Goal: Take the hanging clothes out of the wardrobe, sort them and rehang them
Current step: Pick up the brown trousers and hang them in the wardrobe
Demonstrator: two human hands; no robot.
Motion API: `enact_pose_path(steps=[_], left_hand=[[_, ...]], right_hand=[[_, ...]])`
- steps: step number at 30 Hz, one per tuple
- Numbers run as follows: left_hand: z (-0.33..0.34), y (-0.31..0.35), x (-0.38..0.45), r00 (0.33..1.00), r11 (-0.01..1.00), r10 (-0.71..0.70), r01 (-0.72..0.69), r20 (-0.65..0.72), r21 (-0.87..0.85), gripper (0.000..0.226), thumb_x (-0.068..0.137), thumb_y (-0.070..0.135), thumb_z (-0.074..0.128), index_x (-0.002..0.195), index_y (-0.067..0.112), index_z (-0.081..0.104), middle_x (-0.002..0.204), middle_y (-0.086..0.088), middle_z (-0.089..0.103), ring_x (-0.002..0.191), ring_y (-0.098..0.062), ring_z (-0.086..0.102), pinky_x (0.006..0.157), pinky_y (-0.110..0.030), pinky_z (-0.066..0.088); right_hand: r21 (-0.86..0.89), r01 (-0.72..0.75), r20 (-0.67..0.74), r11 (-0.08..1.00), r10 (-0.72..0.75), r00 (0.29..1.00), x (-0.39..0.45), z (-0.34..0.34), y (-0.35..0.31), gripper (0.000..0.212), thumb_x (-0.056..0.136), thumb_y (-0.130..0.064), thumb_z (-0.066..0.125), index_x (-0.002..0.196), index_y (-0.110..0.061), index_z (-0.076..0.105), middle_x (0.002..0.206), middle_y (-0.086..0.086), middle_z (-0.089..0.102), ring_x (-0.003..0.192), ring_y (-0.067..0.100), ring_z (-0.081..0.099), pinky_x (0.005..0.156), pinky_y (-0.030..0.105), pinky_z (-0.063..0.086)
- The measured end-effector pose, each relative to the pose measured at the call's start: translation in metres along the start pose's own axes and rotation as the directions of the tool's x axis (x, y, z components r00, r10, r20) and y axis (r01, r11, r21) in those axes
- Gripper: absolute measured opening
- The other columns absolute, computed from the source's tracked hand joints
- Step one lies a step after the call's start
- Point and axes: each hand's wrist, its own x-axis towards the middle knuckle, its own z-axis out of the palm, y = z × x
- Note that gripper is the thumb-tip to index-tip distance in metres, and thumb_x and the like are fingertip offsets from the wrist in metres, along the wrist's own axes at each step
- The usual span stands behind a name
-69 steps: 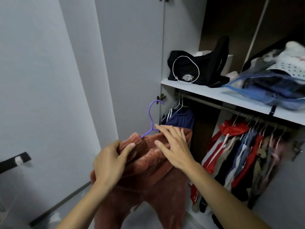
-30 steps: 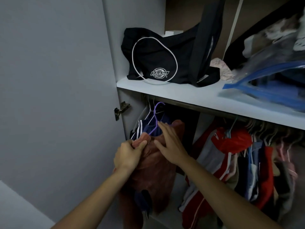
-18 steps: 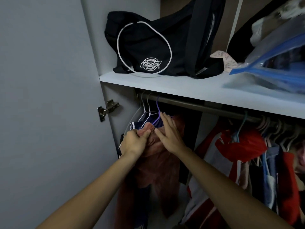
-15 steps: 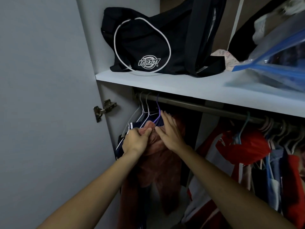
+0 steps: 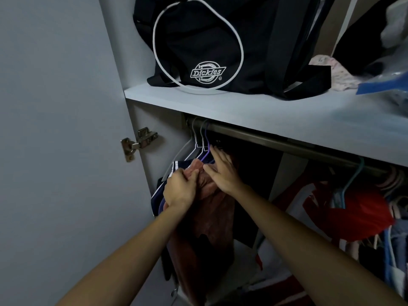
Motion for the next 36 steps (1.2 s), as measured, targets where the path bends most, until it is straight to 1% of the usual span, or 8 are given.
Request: enact_pose_path(steps=[4,9,12,15,21,25,30,36], left_hand=[[-0.004,-0.006,0.005,0.997,0.995,0.074,-0.074,0.001,0.065,0.040,0.096,0.058,0.060,0.086,0.019,0.057,0.084,-0.002,0.067,0.083,-0.030,0.066,0.064,-0.039,0.046],[-0.018,-0.010,0.000,0.979,0.975,0.199,-0.203,0.044,0.093,0.029,0.097,0.047,0.066,0.097,0.020,0.054,0.096,-0.002,0.066,0.090,-0.027,0.063,0.070,-0.039,0.048],[-0.036,-0.014,-0.008,0.958,0.941,0.275,-0.286,0.083,0.183,0.033,0.098,0.048,0.065,0.112,0.019,0.058,0.113,-0.004,0.061,0.106,-0.027,0.057,0.075,-0.040,0.049],[-0.065,-0.021,-0.022,0.935,0.885,0.333,-0.354,0.121,0.303,0.045,0.099,0.054,0.058,0.126,0.018,0.057,0.116,-0.004,0.057,0.110,-0.028,0.053,0.079,-0.044,0.053],[-0.172,-0.029,-0.068,0.875,0.690,0.461,-0.458,0.149,0.560,0.064,0.100,0.065,0.042,0.147,0.023,0.052,0.132,-0.005,0.056,0.116,-0.029,0.053,0.081,-0.044,0.046],[-0.245,-0.037,-0.108,0.895,0.724,0.443,-0.397,0.062,0.564,0.066,0.101,0.065,0.045,0.152,0.024,0.050,0.143,-0.002,0.054,0.123,-0.028,0.052,0.084,-0.043,0.045],[-0.302,-0.058,-0.169,0.940,0.758,0.340,-0.282,0.013,0.588,0.065,0.103,0.061,0.048,0.156,0.023,0.046,0.146,-0.003,0.054,0.129,-0.028,0.051,0.090,-0.043,0.048],[-0.373,-0.097,-0.282,0.966,0.782,0.094,0.077,-0.239,0.619,0.062,0.101,0.053,0.056,0.154,0.022,0.049,0.145,-0.002,0.056,0.131,-0.028,0.054,0.091,-0.044,0.048]], right_hand=[[0.014,-0.013,0.024,1.000,0.013,1.000,0.007,0.005,0.002,0.077,0.103,-0.043,0.059,0.167,-0.023,0.019,0.174,0.002,0.017,0.159,0.025,0.013,0.129,0.040,0.012],[0.018,-0.076,0.029,0.997,0.076,0.997,0.001,0.002,-0.001,0.080,0.099,-0.052,0.054,0.166,-0.025,0.020,0.174,0.000,0.016,0.159,0.025,0.012,0.129,0.041,0.011],[-0.015,-0.094,0.016,0.995,0.094,0.995,-0.016,-0.005,-0.014,0.075,0.103,-0.044,0.058,0.166,-0.025,0.022,0.174,0.004,0.015,0.159,0.028,0.010,0.129,0.042,0.011],[-0.058,-0.063,0.040,0.996,0.065,0.997,-0.042,-0.011,-0.041,0.074,0.102,-0.043,0.056,0.166,-0.027,0.022,0.173,0.002,0.016,0.159,0.025,0.011,0.129,0.046,0.017],[-0.165,0.115,0.112,0.980,-0.097,0.989,-0.091,-0.022,-0.114,0.075,0.096,-0.063,0.037,0.164,-0.032,0.025,0.170,-0.002,0.024,0.158,0.019,0.016,0.124,0.049,0.029],[-0.060,0.194,0.116,0.979,-0.186,0.976,-0.117,-0.030,-0.170,0.071,0.098,-0.059,0.047,0.161,-0.031,0.033,0.165,-0.005,0.035,0.153,0.019,0.026,0.122,0.046,0.031],[0.228,0.336,0.100,0.914,-0.366,0.925,-0.159,-0.019,-0.248,0.056,0.098,-0.043,0.062,0.149,-0.020,0.052,0.139,-0.004,0.053,0.130,0.018,0.049,0.108,0.040,0.042],[0.487,0.469,0.272,0.736,-0.639,0.720,-0.220,0.023,-0.328,0.056,0.096,-0.042,0.061,0.148,-0.022,0.053,0.137,-0.008,0.052,0.126,0.017,0.050,0.105,0.043,0.044]])
